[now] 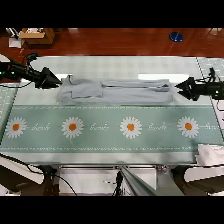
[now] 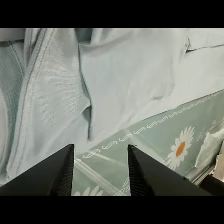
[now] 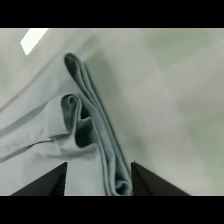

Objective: Fold the shirts.

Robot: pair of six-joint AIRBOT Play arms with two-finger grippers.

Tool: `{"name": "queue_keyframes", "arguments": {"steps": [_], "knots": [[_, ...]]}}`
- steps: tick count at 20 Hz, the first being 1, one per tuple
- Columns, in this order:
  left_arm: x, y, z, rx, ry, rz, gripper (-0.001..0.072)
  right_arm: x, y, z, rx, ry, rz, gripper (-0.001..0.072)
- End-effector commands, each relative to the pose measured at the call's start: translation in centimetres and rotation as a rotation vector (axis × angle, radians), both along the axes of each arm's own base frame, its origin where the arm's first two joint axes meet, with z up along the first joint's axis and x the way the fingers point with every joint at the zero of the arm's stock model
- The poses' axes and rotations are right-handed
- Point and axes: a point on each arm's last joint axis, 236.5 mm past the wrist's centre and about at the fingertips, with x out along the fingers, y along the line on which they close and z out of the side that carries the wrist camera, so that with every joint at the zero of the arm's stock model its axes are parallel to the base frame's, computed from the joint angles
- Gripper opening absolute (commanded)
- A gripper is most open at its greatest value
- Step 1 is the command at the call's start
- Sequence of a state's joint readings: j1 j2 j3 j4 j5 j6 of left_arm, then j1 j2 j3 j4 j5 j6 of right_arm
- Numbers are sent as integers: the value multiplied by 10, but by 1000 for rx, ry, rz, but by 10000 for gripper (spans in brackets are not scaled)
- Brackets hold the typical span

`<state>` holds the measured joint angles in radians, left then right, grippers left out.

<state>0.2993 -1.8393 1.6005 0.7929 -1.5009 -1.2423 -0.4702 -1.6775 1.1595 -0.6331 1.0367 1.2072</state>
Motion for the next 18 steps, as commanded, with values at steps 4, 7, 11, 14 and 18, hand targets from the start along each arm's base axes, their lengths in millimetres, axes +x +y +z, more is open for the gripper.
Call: {"name": "queue_keyframes", "arguments": {"steps": [4, 7, 11, 14, 18], "knots": [[4, -16, 9, -46, -16, -8, 403, 42, 58, -32, 99, -23, -65, 545], [6, -25, 13, -65, -24, -15, 403, 60, 69, -37, 57, -53, -115, 373], [5, -29, 14, -66, -24, -25, 403, 74, 82, -19, 84, -125, -119, 23], [7, -40, 22, -108, -33, -28, 354, 68, 94, 18, 68, -212, -9, 22], [14, -94, 58, -288, -90, -60, 25, 50, 104, 86, 3, -326, 116, 22]]}}
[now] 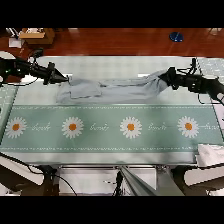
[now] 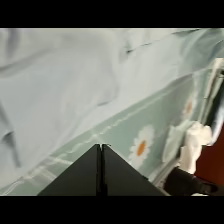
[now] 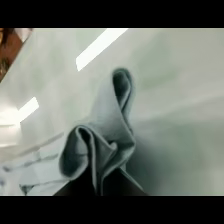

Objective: Fold the shirts.

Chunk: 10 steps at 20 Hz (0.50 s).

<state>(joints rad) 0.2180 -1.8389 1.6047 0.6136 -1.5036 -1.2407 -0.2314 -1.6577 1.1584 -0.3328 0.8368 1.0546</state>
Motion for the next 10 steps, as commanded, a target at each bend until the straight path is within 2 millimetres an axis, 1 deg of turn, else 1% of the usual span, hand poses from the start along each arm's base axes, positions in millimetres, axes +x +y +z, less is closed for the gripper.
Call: {"name": "queue_keyframes", "arguments": {"steps": [1, 2, 3, 5, 7, 10], "knots": [[3, -53, 34, -157, -56, -48, 25, -16, 11, 61, -57, -108, 88, 22], [0, -73, 38, -174, -61, -76, 25, -21, 12, 79, -67, -131, 90, 22], [-5, -94, 37, -171, -66, -110, 25, -27, 13, 98, -79, -155, 93, 22], [-17, -136, 35, -163, -93, -187, 25, -43, 15, 130, -110, -185, 101, 22], [-27, -174, 33, -154, -111, -230, 24, -59, 12, 151, -157, -187, 89, 22], [-36, -227, 29, -131, -158, -257, 24, -85, 7, 177, -221, -185, 73, 22]]}}
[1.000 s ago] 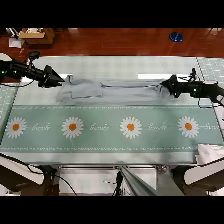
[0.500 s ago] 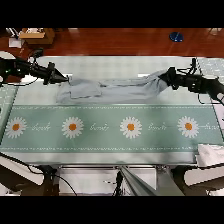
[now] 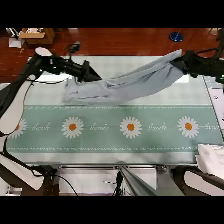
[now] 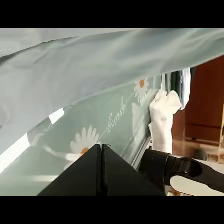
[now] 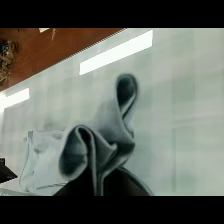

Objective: Fold the shirts.

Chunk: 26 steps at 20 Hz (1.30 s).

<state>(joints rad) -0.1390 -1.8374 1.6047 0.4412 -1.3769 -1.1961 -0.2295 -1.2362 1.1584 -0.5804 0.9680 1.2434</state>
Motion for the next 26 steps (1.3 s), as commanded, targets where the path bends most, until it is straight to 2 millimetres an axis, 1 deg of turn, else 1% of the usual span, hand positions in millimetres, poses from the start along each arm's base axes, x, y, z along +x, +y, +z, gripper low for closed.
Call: {"name": "queue_keyframes", "arguments": {"steps": [1, 4, 6, 10, 13, 14, 16, 17, 18, 19, 20, 21, 22, 23, 24, 25, 26], "knots": [[-13, -65, -2, 7, -59, -25, 24, -34, -4, 28, -71, 13, -21, 22], [-36, -110, -7, 17, -77, -71, 24, -61, 2, 47, -87, 15, -6, 22], [-54, -134, -13, 23, -72, -101, 24, -76, 8, 64, -81, -3, -1, 22], [-80, -173, -29, 48, -58, -126, 25, -107, 19, 94, -63, -37, 1, 22], [-101, -200, -40, 61, -33, -129, 24, -130, 27, 111, -59, -59, 9, 22], [-112, -211, -46, 67, -14, -138, 24, -135, 26, 115, -66, -71, 0, 22], [-137, -233, -56, 77, -15, -169, 24, -141, 19, 117, -99, -75, -30, 22], [-140, -241, -61, 85, -50, -171, 25, -142, 15, 114, -122, -71, -40, 22], [-133, -240, -67, 111, -102, -164, 24, -143, 11, 110, -150, -61, -47, 22], [-124, -230, -69, 142, -139, -164, 24, -144, 6, 105, -178, -47, -52, 22], [-113, -214, -67, 166, -155, -169, 24, -144, -3, 98, -224, -36, -69, 22], [-98, -189, -61, 199, -177, -174, 24, -143, -10, 94, -265, -33, -77, 22], [-81, -161, -52, 240, -210, -170, 24, -141, -13, 94, -279, -39, -78, 22], [-61, -128, -40, 287, -255, -149, 23, -138, -9, 97, -268, -56, -75, 22], [-34, -88, -21, 347, -326, -101, 23, -132, -3, 99, -262, -78, -66, 22], [-7, -42, 4, 415, -406, -30, 23, -125, 7, 101, -255, -99, -45, 22], [16, 4, 32, 464, -474, 56, 23, -116, 20, 98, -250, -112, -18, 21]]}}
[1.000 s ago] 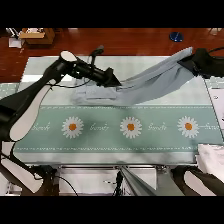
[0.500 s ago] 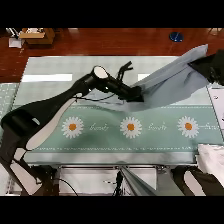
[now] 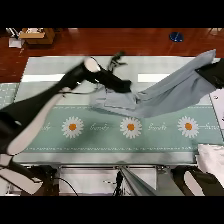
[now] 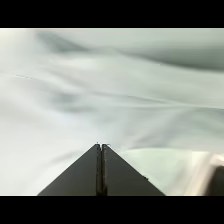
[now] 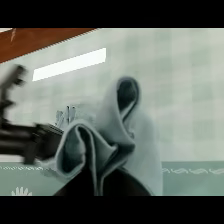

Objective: Fold the shirts.

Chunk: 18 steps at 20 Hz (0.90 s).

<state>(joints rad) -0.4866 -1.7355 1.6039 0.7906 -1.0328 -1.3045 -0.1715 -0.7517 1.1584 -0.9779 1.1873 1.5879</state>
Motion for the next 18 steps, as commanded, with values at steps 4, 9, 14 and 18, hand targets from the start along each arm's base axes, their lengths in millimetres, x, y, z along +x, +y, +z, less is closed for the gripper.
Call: {"name": "queue_keyframes", "arguments": {"steps": [4, 9, 14, 18], "knots": [[75, 271, 151, 174, -361, 469, 24, 66, 92, -38, 6, -37, 155, 22], [29, 378, 201, 238, -381, 661, 24, 113, 209, -122, 70, -17, 224, 22], [-3, 394, 217, 272, -385, 680, 25, 122, 287, -194, 220, 44, 141, 23], [-13, 384, 213, 278, -359, 637, 24, 113, 311, -228, 230, 83, 125, 411]]}}
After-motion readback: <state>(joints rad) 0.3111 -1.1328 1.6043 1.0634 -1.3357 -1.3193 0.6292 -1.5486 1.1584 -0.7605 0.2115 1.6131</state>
